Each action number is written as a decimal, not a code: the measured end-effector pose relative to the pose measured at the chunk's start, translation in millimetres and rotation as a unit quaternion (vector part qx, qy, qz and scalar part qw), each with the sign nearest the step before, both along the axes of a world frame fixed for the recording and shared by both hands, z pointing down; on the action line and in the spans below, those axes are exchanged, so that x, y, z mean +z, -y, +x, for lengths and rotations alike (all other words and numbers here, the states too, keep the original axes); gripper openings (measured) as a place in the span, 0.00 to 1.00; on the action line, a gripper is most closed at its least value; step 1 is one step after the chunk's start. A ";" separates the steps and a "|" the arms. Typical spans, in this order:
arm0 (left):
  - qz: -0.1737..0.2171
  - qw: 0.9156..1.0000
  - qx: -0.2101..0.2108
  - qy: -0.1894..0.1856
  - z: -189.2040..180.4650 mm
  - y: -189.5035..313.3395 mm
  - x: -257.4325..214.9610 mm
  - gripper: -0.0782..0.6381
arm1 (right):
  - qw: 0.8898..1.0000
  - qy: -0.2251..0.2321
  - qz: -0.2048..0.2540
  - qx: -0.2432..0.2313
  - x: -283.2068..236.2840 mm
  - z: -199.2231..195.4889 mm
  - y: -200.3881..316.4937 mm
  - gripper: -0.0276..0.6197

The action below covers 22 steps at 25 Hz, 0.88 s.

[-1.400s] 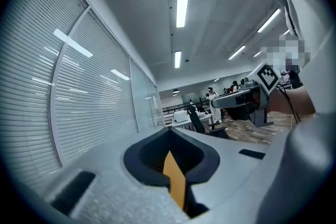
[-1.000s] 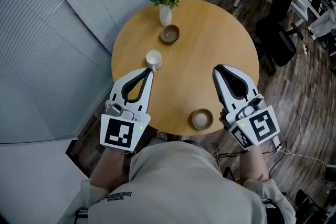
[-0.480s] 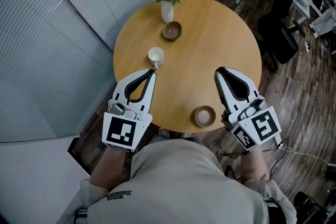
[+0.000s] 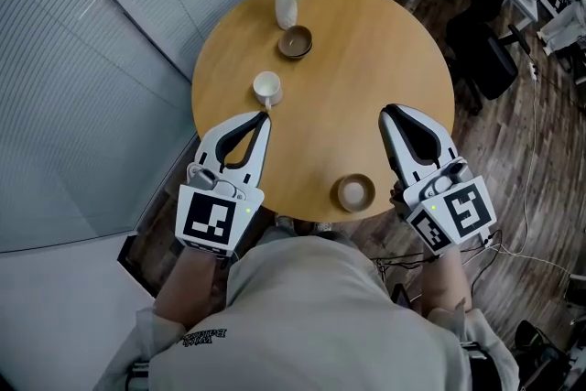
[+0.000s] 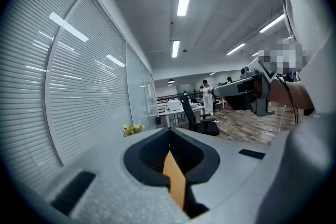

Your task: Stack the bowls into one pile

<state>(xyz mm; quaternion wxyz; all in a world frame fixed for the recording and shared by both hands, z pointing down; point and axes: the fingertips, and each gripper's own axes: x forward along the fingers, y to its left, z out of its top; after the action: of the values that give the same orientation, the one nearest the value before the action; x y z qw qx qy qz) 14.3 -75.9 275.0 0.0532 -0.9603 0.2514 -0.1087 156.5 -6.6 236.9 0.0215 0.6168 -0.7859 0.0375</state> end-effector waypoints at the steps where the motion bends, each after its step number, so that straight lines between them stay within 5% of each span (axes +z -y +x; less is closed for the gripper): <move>1: 0.000 1.000 0.002 0.001 0.9 -0.2 0.3 0.14 | 1.000 -0.002 -0.002 0.002 1.2 0.9 -0.3 0.11; 9: -0.004 0.999 0.029 0.013 16.1 -1.4 10.0 0.14 | 0.999 -0.018 -0.042 0.023 17.4 13.0 -0.4 0.11; 22: -0.025 0.996 0.080 0.035 57.8 -5.5 58.3 0.14 | 0.984 0.006 -0.170 0.048 118.1 24.0 -7.4 0.12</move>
<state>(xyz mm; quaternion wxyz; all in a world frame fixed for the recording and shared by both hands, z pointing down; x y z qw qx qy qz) 72.1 -70.4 333.3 0.0464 -0.9741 0.1687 -0.1434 180.5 0.8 355.0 0.1191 0.6407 -0.7380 0.1753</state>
